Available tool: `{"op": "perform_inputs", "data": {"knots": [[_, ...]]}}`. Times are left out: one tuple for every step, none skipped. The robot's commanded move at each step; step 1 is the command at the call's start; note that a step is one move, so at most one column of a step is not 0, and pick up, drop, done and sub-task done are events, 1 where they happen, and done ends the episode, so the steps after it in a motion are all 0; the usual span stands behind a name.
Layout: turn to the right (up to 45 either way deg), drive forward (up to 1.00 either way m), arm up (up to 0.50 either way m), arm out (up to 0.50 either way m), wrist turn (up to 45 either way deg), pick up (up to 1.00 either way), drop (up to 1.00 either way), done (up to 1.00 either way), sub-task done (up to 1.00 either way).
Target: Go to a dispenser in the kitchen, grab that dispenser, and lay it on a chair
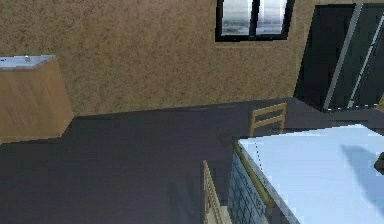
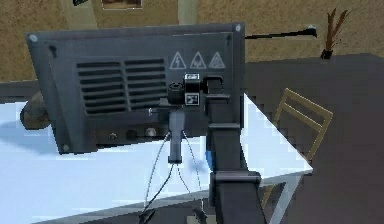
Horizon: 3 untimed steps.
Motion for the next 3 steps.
{"op": "perform_inputs", "data": {"knots": [[0.0,0.0,0.0,0.0,45.0,0.0,0.0,0.0,0.0],[0.0,0.0,0.0,0.0,45.0,0.0,0.0,0.0,0.0],[0.0,0.0,0.0,0.0,45.0,0.0,0.0,0.0,0.0]]}}
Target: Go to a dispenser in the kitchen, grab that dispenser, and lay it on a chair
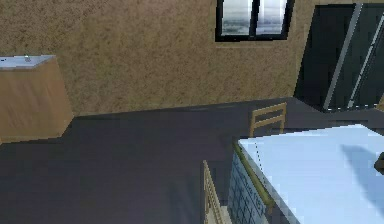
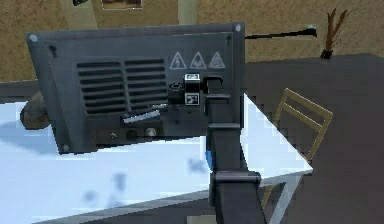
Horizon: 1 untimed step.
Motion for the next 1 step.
{"op": "perform_inputs", "data": {"knots": [[0.0,0.0,0.0,0.0,45.0,0.0,0.0,0.0,0.0]]}}
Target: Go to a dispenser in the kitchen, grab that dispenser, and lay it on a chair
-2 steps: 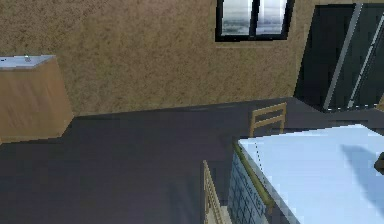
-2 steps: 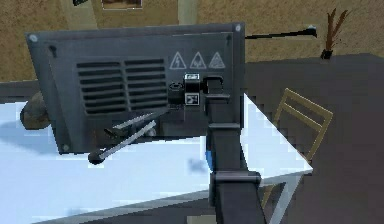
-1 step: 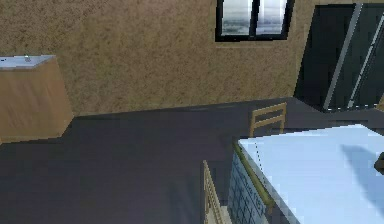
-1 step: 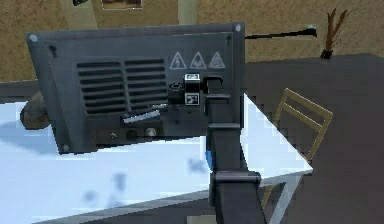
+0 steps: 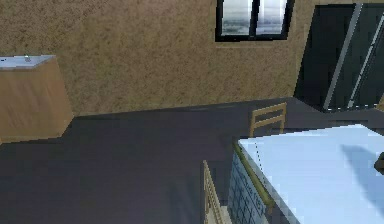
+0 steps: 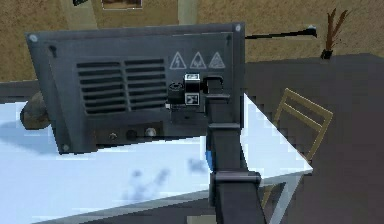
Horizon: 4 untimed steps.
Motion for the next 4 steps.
{"op": "perform_inputs", "data": {"knots": [[0.0,0.0,0.0,0.0,33.0,0.0,0.0,0.0,0.0],[0.0,0.0,-0.3,0.0,0.0,0.0,0.0,0.0,0.0],[0.0,0.0,0.0,0.0,0.0,1.0,0.0,0.0,0.0],[0.0,0.0,0.1,0.0,0.0,0.0,0.0,0.0,0.0]]}}
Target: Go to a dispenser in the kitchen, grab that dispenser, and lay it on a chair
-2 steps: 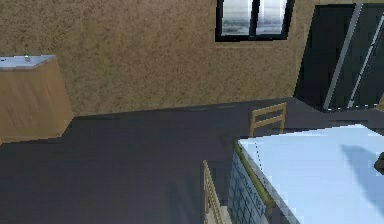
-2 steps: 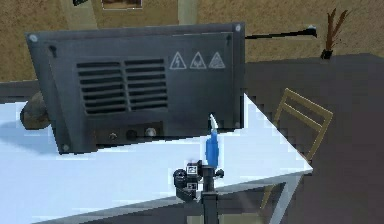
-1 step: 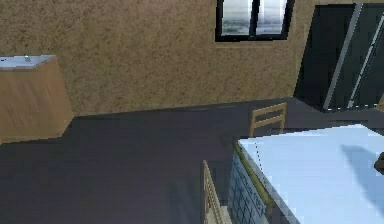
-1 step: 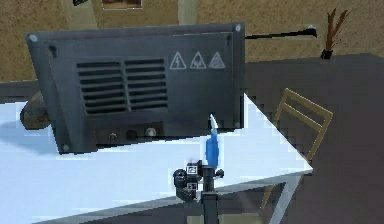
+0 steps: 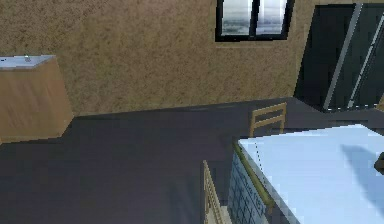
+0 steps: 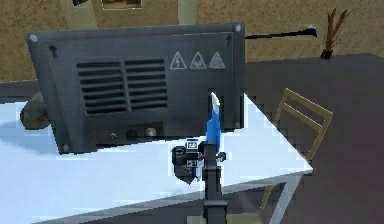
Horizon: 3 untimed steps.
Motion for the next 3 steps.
{"op": "perform_inputs", "data": {"knots": [[0.0,0.0,0.26,0.0,0.0,0.0,0.0,0.0,0.0],[0.0,0.0,0.0,0.0,-45.0,0.0,0.0,0.0,0.0],[0.0,0.0,0.0,0.0,-45.0,0.0,0.0,0.0,0.0]]}}
